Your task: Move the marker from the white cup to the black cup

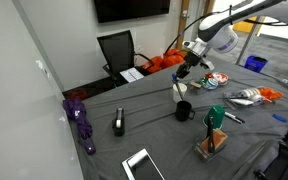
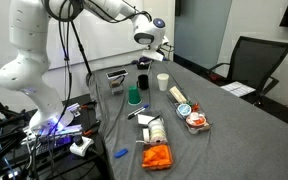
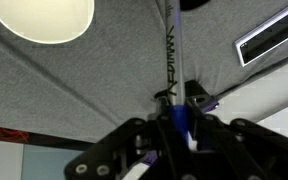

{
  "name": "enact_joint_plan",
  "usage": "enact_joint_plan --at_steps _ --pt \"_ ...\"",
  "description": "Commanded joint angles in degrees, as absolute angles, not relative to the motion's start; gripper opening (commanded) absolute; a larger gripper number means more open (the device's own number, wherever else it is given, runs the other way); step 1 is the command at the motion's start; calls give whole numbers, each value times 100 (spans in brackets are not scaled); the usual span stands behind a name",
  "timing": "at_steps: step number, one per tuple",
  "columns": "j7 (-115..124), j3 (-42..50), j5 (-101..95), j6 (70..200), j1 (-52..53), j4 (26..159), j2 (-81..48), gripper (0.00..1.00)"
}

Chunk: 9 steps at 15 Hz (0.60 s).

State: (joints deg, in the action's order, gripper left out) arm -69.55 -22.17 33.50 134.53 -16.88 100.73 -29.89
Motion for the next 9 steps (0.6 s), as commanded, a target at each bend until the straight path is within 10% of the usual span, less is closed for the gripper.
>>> enact_joint_plan --at_steps 1,9 --pt "-7095 -1871 3534 13374 -1381 10308 -2829 5" --pt "-7097 -1595 3456 13448 -1052 10506 -2895 5"
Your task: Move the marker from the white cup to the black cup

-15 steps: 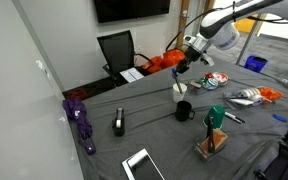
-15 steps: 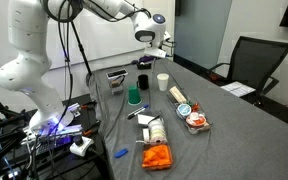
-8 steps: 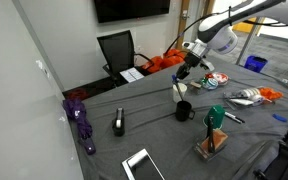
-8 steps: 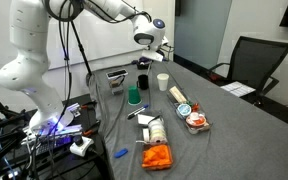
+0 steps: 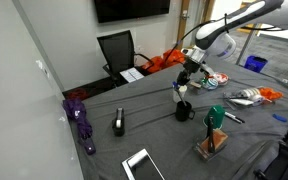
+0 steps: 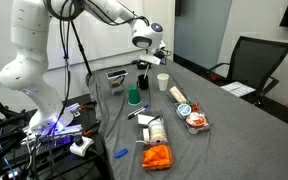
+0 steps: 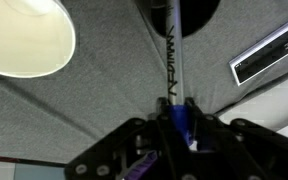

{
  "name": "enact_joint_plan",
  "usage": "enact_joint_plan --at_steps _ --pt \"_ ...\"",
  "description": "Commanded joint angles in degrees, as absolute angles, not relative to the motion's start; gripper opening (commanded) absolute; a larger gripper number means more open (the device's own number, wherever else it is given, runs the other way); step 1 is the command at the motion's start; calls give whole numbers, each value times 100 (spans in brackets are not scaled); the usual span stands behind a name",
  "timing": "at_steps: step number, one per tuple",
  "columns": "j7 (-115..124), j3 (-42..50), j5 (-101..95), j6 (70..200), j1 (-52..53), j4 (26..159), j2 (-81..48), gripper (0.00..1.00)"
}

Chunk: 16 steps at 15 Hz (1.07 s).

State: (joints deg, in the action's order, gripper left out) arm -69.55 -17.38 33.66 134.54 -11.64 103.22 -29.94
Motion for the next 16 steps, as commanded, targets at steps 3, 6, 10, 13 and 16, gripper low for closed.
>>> enact_joint_plan --at_steps 3,6,10,13,16 --pt "-7102 -1540 3402 13527 -982 10601 -2929 5" --pt "-7125 -1503 3351 13577 -944 10689 -2971 5" --pt "-7254 -1486 3341 13674 -925 10860 -2977 5" --pt "-7333 -1462 3287 13693 -897 10917 -2980 45" --pt "-7343 -1459 3274 13676 -895 10912 -2996 58"
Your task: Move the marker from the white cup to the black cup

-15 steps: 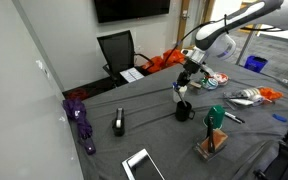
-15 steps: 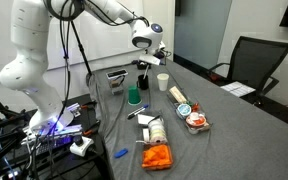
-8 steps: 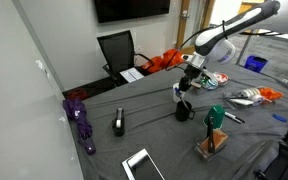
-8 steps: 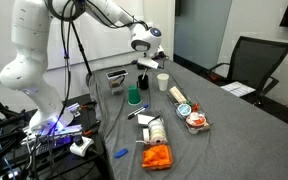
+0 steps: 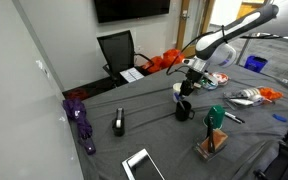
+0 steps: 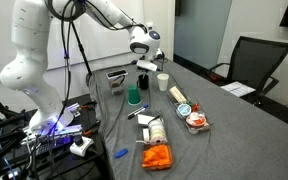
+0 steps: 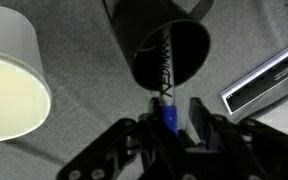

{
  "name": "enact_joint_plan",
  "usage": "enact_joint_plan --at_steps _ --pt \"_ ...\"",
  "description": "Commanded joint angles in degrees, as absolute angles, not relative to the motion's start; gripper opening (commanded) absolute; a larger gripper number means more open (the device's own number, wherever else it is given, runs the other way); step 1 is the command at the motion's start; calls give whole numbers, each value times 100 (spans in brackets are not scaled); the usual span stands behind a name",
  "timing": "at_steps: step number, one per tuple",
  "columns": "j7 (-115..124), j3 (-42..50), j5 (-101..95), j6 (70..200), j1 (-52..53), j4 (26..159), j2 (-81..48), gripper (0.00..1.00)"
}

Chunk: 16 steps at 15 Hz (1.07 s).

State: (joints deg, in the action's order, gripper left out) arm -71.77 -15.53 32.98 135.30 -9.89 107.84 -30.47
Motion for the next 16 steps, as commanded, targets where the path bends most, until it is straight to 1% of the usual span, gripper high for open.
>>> enact_joint_plan --at_steps 1,5,6,8,12,14,16 --pt "-7342 -1459 3274 13684 -893 10914 -2999 67" --pt "-7378 -1472 3296 13743 -896 10918 -3000 95" --pt "-7411 -1473 3299 13866 -882 10949 -2980 99" --pt "-7523 -1447 3199 14312 -819 11024 -2948 100" --pt "-7221 -1203 2205 15186 -541 11122 -2937 100" --pt "-6880 -1007 1532 15397 -379 11157 -2914 100" --pt "-6405 -757 795 15307 -194 11137 -2856 100"
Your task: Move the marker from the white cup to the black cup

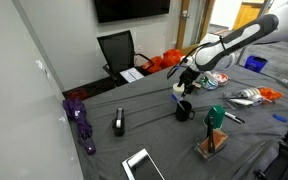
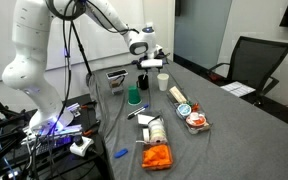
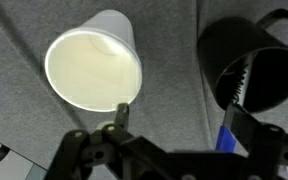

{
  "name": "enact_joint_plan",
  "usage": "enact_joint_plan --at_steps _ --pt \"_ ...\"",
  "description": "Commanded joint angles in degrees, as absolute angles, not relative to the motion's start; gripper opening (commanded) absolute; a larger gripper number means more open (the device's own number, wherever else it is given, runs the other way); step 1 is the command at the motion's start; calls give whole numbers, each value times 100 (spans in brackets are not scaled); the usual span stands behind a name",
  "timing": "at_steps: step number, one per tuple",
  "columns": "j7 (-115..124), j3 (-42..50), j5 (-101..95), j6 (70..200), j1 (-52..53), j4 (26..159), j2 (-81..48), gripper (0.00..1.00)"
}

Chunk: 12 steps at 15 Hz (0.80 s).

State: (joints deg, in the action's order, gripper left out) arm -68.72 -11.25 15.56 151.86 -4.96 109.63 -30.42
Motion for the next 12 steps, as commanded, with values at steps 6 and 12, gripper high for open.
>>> enact_joint_plan --at_steps 6,12 --pt "-4899 -240 -993 14796 254 10894 -2726 100" --pt "-4209 -328 -1480 13503 289 10423 -2596 100"
